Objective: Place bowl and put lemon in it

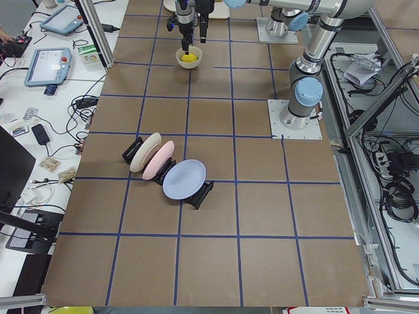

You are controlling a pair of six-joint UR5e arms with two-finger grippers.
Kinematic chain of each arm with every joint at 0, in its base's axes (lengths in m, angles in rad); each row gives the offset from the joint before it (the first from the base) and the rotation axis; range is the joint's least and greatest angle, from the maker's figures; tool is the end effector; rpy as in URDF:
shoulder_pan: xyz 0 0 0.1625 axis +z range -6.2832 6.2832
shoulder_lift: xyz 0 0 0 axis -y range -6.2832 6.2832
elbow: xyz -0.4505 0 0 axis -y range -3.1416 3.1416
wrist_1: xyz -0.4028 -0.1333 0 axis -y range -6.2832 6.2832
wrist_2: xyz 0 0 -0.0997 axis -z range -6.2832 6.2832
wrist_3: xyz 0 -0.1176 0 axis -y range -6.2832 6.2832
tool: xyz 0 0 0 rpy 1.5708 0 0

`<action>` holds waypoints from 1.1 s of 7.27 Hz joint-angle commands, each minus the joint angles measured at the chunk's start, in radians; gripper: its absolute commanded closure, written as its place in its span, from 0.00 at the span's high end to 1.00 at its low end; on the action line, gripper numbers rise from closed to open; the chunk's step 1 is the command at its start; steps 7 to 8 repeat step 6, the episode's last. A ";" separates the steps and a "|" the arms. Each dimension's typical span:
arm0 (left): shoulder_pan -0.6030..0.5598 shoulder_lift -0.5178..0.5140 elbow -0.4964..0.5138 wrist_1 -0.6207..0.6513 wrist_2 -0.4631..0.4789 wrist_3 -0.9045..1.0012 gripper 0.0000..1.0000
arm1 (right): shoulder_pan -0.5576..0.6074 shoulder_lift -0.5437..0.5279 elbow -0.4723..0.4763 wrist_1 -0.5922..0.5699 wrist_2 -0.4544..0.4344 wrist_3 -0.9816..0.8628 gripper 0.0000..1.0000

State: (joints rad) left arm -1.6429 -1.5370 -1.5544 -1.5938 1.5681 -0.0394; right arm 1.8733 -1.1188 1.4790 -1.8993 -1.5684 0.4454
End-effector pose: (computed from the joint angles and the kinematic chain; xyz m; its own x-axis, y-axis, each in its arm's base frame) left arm -0.1686 -0.4790 0.5181 -0.9995 0.0328 0.0038 0.0327 0.9991 -0.0271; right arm 0.3270 -0.5994 0.3051 -0.9898 0.1423 0.0115 0.1426 0.9893 0.0296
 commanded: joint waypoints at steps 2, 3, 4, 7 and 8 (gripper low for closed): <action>0.000 0.000 0.000 0.000 -0.002 0.000 1.00 | -0.243 -0.174 0.010 0.152 0.002 -0.268 1.00; 0.002 0.000 0.000 0.000 -0.002 0.000 1.00 | -0.287 -0.238 0.010 0.223 0.005 -0.321 1.00; 0.002 0.000 0.000 0.000 -0.002 0.000 1.00 | -0.316 -0.310 0.003 0.294 0.002 -0.370 1.00; 0.002 0.000 0.000 0.000 0.000 0.001 1.00 | -0.344 -0.352 0.012 0.307 0.011 -0.372 1.00; 0.002 0.000 0.000 0.000 0.000 0.001 1.00 | -0.344 -0.352 0.012 0.307 0.011 -0.372 1.00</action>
